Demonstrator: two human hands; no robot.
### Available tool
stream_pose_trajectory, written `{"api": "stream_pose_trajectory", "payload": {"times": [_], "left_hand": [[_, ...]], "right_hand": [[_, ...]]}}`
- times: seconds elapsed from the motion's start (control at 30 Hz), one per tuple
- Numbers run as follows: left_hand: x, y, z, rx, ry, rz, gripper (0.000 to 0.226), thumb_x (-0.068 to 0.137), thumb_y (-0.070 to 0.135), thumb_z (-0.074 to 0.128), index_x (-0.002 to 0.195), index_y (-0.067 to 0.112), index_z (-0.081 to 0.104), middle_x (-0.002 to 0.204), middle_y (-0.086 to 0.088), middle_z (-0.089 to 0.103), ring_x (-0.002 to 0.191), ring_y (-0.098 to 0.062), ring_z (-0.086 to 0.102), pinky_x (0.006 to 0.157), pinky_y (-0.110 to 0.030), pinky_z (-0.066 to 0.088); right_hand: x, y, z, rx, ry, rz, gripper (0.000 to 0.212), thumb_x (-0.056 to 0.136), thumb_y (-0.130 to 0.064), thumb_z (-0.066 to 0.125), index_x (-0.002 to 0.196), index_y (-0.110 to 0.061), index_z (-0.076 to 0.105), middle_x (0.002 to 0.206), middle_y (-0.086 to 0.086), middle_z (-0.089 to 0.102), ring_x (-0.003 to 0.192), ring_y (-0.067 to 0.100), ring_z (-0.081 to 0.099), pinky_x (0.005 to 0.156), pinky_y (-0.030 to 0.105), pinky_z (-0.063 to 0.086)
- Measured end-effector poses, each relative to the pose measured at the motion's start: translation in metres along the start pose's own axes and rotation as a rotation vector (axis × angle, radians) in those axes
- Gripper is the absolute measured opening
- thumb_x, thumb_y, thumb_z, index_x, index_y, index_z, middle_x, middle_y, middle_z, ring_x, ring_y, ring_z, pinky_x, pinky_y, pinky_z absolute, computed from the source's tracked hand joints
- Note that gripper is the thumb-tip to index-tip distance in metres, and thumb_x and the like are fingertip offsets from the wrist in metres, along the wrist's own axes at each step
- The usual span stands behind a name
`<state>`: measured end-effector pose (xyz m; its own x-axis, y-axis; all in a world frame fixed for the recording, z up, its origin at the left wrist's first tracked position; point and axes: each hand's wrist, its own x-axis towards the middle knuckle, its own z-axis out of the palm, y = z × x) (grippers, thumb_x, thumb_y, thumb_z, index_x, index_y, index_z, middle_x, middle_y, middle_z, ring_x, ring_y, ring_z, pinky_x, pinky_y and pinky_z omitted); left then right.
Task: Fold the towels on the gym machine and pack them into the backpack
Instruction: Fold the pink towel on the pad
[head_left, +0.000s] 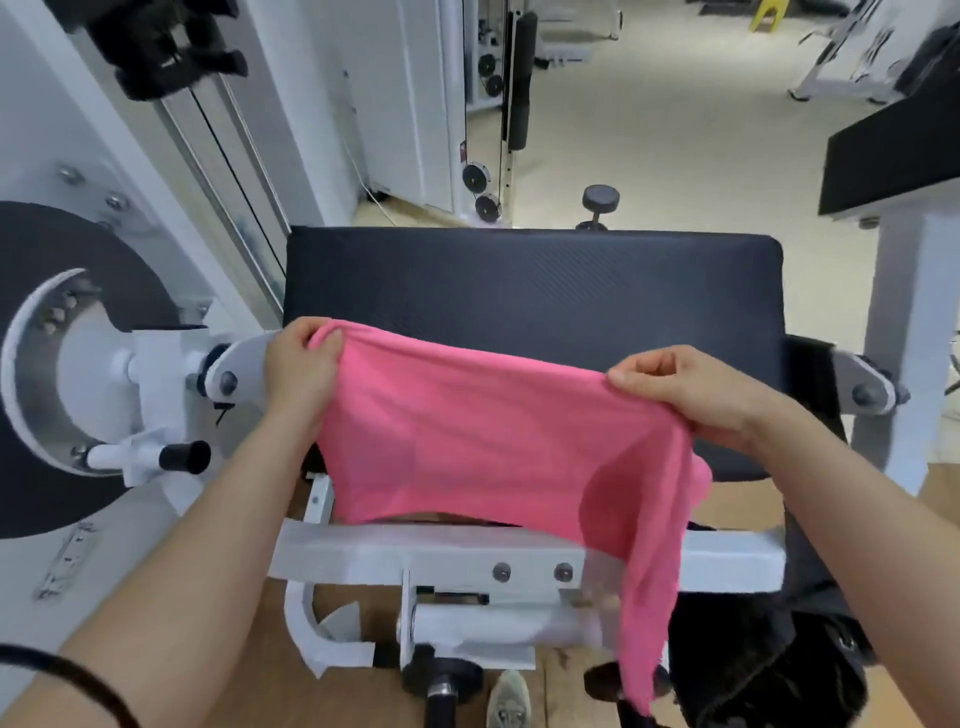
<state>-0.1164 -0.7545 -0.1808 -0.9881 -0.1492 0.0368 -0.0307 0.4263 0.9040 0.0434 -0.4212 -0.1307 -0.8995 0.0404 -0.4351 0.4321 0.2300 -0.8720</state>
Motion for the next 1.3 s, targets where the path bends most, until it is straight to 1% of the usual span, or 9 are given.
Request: {"api": "stream_pose_trajectory", "payload": {"times": [0.23,0.4,0.67,0.8,0.87,0.93,1.03,1.2,1.3], "left_hand": [[0.069,0.004,0.001,0.148,0.158,0.128,0.014,0.091,0.017,0.057,0.104,0.022,0.060,0.093,0.011,0.059,0.087,-0.008,0.051,0.075,-0.019,0.035],[0.106,0.004,0.007,0.212,0.157,0.151,0.021,0.090,0.018,0.063,0.110,0.021,0.061,0.097,0.008,0.059,0.088,-0.008,0.053,0.077,-0.016,0.037],[0.141,-0.003,0.016,0.271,0.287,0.246,0.025,0.090,0.008,0.051,0.111,0.015,0.064,0.113,-0.010,0.062,0.105,-0.022,0.057,0.085,-0.016,0.034],[0.135,0.005,0.013,0.478,0.409,0.377,0.044,0.080,-0.001,0.045,0.117,0.017,0.062,0.119,-0.013,0.056,0.111,-0.030,0.051,0.093,-0.035,0.038],[0.113,0.016,0.029,0.511,0.299,0.587,0.049,0.074,-0.007,0.048,0.114,0.014,0.065,0.116,-0.014,0.060,0.108,-0.033,0.054,0.092,-0.040,0.041],[0.077,0.025,0.061,0.487,-0.020,0.765,0.041,0.076,-0.002,0.055,0.112,0.011,0.068,0.117,-0.014,0.063,0.107,-0.034,0.057,0.091,-0.043,0.046],[0.034,0.032,0.107,0.689,-0.323,0.761,0.049,0.080,0.024,0.049,0.129,0.024,0.058,0.141,-0.012,0.049,0.124,-0.033,0.047,0.098,-0.053,0.041],[0.025,0.043,0.123,0.879,-0.340,0.636,0.067,0.081,0.026,0.056,0.145,0.033,0.037,0.160,-0.007,0.020,0.141,-0.029,0.024,0.109,-0.061,0.022],[0.013,0.053,0.127,0.862,-0.326,0.612,0.060,0.083,0.019,0.053,0.141,0.025,0.044,0.156,-0.012,0.027,0.138,-0.034,0.029,0.107,-0.061,0.027]], "right_hand": [[0.094,-0.040,-0.006,-0.098,0.348,-0.152,0.014,0.080,-0.032,0.077,0.078,-0.018,0.074,0.073,0.002,0.069,0.067,0.019,0.058,0.066,0.036,0.045],[0.138,-0.059,-0.008,-0.267,0.507,-0.278,0.008,0.086,-0.018,0.068,0.080,-0.015,0.073,0.077,-0.004,0.069,0.070,0.009,0.059,0.065,0.018,0.046],[0.187,-0.058,-0.008,-0.679,0.713,-0.403,0.016,0.089,-0.032,0.064,0.088,-0.017,0.063,0.080,-0.002,0.059,0.078,0.021,0.053,0.067,0.035,0.040],[0.189,-0.056,-0.007,-0.784,0.767,-0.377,0.023,0.092,-0.040,0.059,0.091,-0.017,0.059,0.081,-0.003,0.055,0.077,0.021,0.051,0.065,0.032,0.032],[0.188,-0.055,-0.003,-0.843,0.795,-0.342,0.027,0.093,-0.044,0.054,0.092,-0.018,0.056,0.085,-0.003,0.056,0.077,0.021,0.050,0.065,0.032,0.031],[0.187,-0.054,0.003,-0.865,0.825,-0.304,0.030,0.092,-0.048,0.052,0.095,-0.018,0.055,0.092,-0.001,0.057,0.080,0.023,0.052,0.065,0.033,0.034],[0.173,-0.047,0.005,-0.783,0.835,-0.314,0.036,0.090,-0.052,0.052,0.105,-0.020,0.056,0.102,0.001,0.055,0.092,0.022,0.054,0.072,0.033,0.040],[0.109,0.003,-0.018,-0.561,0.822,-0.130,0.036,0.087,-0.044,0.060,0.118,-0.026,0.056,0.102,-0.001,0.055,0.091,0.016,0.054,0.077,0.036,0.046],[0.083,0.038,-0.019,-0.540,0.752,-0.006,0.035,0.079,-0.042,0.070,0.108,-0.026,0.057,0.092,-0.003,0.055,0.081,0.016,0.054,0.069,0.034,0.045]]}}
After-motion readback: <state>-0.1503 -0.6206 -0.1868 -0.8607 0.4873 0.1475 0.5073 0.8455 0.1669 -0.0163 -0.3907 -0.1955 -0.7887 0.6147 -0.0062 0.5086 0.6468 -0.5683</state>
